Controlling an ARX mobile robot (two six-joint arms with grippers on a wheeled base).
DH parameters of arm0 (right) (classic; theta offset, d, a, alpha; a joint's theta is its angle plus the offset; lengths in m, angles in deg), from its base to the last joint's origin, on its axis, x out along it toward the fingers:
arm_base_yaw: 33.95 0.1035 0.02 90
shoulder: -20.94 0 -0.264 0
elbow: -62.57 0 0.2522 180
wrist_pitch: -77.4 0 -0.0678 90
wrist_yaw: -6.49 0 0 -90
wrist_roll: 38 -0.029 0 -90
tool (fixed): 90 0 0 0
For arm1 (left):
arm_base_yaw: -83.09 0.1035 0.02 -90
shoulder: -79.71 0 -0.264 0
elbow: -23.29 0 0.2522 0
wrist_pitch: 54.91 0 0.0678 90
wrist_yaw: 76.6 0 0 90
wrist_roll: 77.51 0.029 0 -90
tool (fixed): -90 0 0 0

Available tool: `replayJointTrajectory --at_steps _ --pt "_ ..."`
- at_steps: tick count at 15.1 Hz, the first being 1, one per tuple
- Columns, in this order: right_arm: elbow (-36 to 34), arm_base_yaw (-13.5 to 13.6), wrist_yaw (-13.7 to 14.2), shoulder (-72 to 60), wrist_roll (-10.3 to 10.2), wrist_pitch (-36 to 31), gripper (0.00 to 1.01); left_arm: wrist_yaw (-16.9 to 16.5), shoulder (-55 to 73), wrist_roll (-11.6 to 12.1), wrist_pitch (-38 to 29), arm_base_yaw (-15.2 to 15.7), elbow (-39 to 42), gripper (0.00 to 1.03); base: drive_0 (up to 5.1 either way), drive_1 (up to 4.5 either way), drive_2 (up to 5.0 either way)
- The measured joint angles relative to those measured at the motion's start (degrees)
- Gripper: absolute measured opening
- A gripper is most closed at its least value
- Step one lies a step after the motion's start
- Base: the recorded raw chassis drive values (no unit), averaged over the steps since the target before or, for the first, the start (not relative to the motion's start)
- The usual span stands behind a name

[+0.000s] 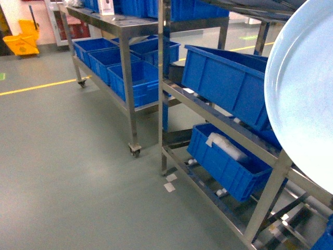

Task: Place blue tray on left shelf second layer neatly

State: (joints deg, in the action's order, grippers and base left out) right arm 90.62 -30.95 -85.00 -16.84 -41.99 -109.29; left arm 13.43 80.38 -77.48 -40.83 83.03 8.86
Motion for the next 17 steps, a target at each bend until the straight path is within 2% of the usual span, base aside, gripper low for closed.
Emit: replayJointTrajectory --at_steps 5,11,17 --pt "0.0 0.0 0.0 0.0 0.0 0.0 0.02 0.0 0.0 0.0 0.0 0.0 0.0 0.98 -1.6 -1.59 -1.6" --pt "0.0 0.0 0.0 0.0 0.0 0.2 0.02 0.0 0.0 0.0 0.1 0.0 0.0 0.98 -1.8 2.31 -5.9" --pt "0.0 0.0 0.0 0.0 0.0 0.0 0.02 0.0 0.0 0.0 -0.1 0.0 0.0 0.98 -1.7 -1.69 -1.7"
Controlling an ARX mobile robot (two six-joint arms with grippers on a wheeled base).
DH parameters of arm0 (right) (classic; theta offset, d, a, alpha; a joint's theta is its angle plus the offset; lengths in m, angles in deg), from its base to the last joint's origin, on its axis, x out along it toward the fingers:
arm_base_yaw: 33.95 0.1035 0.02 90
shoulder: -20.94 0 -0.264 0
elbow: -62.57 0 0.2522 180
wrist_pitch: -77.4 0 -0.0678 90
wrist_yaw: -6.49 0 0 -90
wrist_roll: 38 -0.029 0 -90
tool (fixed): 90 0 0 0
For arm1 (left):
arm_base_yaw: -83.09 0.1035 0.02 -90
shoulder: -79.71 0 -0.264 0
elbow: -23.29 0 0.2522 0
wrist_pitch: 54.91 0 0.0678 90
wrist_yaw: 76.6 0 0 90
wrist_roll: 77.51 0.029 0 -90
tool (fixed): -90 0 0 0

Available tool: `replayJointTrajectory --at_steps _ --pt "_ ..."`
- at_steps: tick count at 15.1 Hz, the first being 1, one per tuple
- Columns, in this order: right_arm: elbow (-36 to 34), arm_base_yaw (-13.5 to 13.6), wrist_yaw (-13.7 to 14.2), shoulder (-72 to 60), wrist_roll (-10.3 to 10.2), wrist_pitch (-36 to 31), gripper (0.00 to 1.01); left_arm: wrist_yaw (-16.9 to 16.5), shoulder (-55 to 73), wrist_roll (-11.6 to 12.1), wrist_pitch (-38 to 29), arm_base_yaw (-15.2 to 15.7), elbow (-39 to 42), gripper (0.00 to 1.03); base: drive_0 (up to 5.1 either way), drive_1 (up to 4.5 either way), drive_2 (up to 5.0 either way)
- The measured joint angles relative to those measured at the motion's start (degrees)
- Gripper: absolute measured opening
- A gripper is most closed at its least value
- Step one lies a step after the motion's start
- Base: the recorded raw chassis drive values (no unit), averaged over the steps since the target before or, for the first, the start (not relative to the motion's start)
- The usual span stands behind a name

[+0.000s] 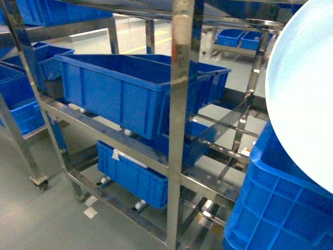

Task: Place blue tray on left shelf second layer neatly

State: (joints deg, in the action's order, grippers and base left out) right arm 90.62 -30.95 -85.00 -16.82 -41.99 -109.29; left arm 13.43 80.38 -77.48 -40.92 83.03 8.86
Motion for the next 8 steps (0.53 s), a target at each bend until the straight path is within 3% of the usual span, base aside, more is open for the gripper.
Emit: replayJointTrajectory --at_steps 8 --pt "0.0 0.0 0.0 0.0 0.0 0.0 0.02 0.0 0.0 0.0 0.0 0.0 0.0 0.98 -1.6 -1.64 -1.6"
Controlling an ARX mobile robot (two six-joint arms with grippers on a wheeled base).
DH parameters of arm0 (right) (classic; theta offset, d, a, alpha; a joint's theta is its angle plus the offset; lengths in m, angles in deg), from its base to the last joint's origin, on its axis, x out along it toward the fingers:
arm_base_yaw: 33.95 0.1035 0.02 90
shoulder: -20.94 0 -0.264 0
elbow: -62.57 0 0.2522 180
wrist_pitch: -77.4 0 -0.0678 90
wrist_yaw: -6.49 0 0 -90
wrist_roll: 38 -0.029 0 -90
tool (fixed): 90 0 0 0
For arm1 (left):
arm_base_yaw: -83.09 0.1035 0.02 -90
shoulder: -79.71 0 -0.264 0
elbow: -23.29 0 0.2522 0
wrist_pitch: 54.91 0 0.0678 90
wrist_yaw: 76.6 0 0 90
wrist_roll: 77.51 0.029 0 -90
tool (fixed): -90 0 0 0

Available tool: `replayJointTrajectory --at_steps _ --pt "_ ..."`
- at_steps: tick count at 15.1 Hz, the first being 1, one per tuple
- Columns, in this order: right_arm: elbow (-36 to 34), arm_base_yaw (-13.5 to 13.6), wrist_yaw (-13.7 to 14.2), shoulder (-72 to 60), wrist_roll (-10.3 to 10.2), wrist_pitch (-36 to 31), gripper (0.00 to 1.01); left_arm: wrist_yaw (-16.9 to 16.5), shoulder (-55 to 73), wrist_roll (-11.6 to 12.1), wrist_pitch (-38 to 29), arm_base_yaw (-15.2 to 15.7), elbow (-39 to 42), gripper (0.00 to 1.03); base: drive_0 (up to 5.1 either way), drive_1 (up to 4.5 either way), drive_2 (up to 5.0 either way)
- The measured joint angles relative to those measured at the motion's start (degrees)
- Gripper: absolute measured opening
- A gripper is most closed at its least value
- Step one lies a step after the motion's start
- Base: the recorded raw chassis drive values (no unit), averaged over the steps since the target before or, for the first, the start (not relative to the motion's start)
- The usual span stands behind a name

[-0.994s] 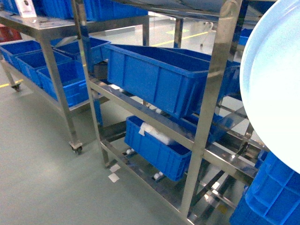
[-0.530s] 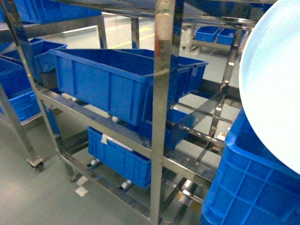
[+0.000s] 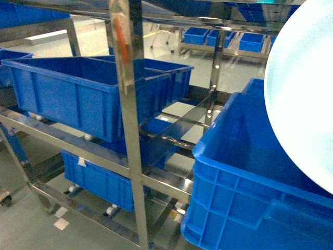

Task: Place blue tray on left shelf second layer neatly

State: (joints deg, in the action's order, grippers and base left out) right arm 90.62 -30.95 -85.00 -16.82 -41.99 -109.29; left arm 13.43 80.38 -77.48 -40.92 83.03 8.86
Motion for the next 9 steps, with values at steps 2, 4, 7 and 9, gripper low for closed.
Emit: replayJointTrajectory --at_steps 2,4,7,9 --pt "0.0 0.0 0.0 0.0 0.0 0.0 0.02 0.0 0.0 0.0 0.0 0.0 0.0 0.98 -1.5 -1.53 -1.5" --pt "0.0 0.0 0.0 0.0 0.0 0.0 0.02 0.0 0.0 0.0 0.0 0.0 0.0 0.98 -1.7 -1.67 -1.7" --pt "0.0 0.0 0.0 0.0 0.0 0.0 0.02 0.0 0.0 0.0 0.0 0.0 0.0 0.98 -1.6 -1.55 -1.6" --pt "0.0 0.0 0.0 0.0 0.0 0.0 0.02 -0.1 0.0 0.0 0.0 0.0 0.0 0.98 -5.8 0.47 0.5"
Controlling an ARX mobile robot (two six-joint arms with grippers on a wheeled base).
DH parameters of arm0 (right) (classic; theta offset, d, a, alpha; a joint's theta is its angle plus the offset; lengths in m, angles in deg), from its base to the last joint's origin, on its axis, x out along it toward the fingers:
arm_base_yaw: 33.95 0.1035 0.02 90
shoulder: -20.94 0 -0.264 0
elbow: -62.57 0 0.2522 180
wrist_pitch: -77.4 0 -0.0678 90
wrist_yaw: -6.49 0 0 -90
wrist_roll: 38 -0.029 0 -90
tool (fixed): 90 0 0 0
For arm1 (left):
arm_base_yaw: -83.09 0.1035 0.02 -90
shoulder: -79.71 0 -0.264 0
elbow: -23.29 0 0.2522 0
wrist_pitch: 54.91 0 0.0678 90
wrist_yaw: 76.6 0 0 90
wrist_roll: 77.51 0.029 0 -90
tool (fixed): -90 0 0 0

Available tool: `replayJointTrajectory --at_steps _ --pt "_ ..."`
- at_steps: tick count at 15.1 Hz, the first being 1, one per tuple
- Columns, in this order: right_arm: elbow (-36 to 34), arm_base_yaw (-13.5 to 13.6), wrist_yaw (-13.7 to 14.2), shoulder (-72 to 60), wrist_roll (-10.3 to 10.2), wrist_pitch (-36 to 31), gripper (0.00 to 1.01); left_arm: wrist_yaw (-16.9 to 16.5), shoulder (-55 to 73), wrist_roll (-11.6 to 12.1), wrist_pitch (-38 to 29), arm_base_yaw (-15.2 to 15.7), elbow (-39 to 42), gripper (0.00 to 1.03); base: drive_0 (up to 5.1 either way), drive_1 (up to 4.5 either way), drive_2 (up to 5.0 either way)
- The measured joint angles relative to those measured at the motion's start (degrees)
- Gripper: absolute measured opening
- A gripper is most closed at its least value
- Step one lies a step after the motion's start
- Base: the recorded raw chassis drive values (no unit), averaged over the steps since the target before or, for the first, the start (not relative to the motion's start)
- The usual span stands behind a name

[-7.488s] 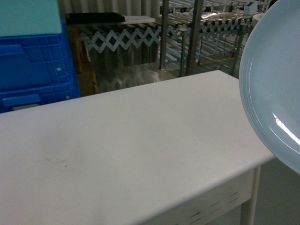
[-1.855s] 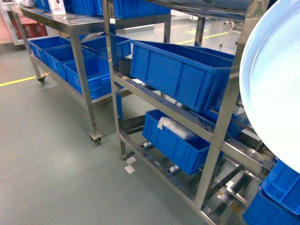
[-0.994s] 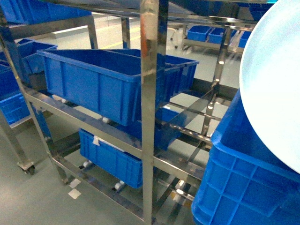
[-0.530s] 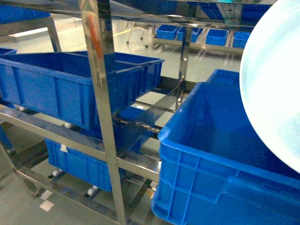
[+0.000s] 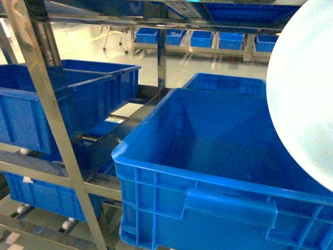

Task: Place blue tray on left shelf second layer neatly

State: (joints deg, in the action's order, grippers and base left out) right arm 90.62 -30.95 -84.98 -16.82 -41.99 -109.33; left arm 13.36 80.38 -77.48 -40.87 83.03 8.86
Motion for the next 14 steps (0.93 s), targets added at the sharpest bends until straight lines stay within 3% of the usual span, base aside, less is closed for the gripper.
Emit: replayJointTrajectory --at_steps 3,14 --pt "0.0 0.0 0.0 0.0 0.0 0.2 0.02 0.0 0.0 0.0 0.0 0.0 0.0 0.98 -6.1 0.2 0.2" --pt "0.0 0.0 0.0 0.0 0.0 0.0 0.02 0.0 0.0 0.0 0.0 0.0 0.0 0.98 -1.3 -1.31 -1.3"
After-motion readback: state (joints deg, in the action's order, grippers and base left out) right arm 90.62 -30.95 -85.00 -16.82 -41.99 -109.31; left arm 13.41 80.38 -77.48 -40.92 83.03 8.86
